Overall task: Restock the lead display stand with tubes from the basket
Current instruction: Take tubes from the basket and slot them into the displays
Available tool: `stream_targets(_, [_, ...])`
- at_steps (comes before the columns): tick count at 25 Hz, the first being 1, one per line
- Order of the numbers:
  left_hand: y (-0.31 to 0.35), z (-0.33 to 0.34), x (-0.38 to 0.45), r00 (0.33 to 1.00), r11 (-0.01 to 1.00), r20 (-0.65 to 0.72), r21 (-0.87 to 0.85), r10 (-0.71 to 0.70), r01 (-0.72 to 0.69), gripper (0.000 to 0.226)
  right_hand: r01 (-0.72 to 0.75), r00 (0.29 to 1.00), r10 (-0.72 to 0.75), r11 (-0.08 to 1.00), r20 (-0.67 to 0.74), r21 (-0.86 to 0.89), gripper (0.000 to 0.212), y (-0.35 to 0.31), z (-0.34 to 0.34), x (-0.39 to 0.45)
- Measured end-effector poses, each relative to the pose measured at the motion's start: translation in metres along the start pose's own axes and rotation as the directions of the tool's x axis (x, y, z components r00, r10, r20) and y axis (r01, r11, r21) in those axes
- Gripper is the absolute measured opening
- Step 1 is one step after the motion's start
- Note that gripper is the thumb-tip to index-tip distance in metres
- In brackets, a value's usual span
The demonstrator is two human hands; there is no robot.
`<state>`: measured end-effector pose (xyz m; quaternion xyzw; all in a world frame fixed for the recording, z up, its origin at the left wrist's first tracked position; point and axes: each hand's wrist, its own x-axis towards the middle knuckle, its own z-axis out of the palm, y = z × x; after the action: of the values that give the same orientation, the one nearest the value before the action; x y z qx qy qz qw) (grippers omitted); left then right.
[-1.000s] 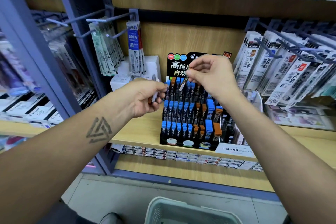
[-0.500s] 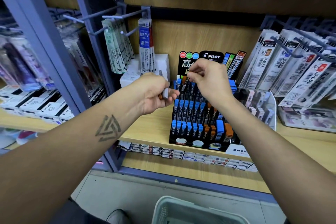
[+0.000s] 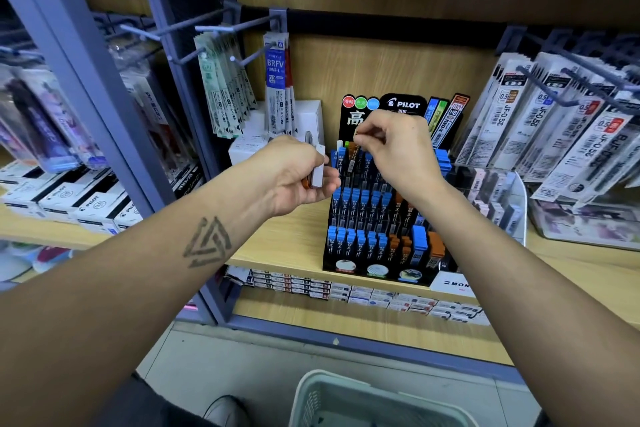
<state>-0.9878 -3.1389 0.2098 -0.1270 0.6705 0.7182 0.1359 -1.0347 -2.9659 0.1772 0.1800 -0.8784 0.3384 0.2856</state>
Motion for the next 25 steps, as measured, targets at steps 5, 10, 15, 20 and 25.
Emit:
stream_targets(5, [-0.002,0.002,0.001,1.000,1.000,0.014,0.000,-0.001,0.001,0.030,0.218,0.969,-0.178,0.943,0.170,-0.252,0.010,0.003,0.006,-0.007])
stream_targets(10, [-0.001,0.009,-0.002,0.999,0.999,0.038,-0.034,0.005,-0.004,0.020,0.073,0.984,-0.030,0.966,0.175,-0.246,0.024,-0.001,-0.025,-0.002])
stream_targets(15, [-0.002,0.028,-0.011,0.990,0.997,0.132,-0.056,0.056,-0.049,0.008,-0.423,0.898,0.345,0.845,0.272,0.326,0.020,-0.010,-0.071,-0.017])
stream_targets(20, [-0.012,0.056,-0.025,0.939,1.000,0.343,-0.002,0.017,-0.017,0.008,-0.564,0.825,0.388,0.565,0.410,0.602,0.023,0.000,-0.090,-0.051])
stream_targets(25, [-0.016,0.076,-0.025,0.904,0.999,0.426,0.023,-0.038,0.032,0.018,-0.557,0.825,0.452,0.542,0.340,0.630,0.025,0.018,-0.125,-0.066])
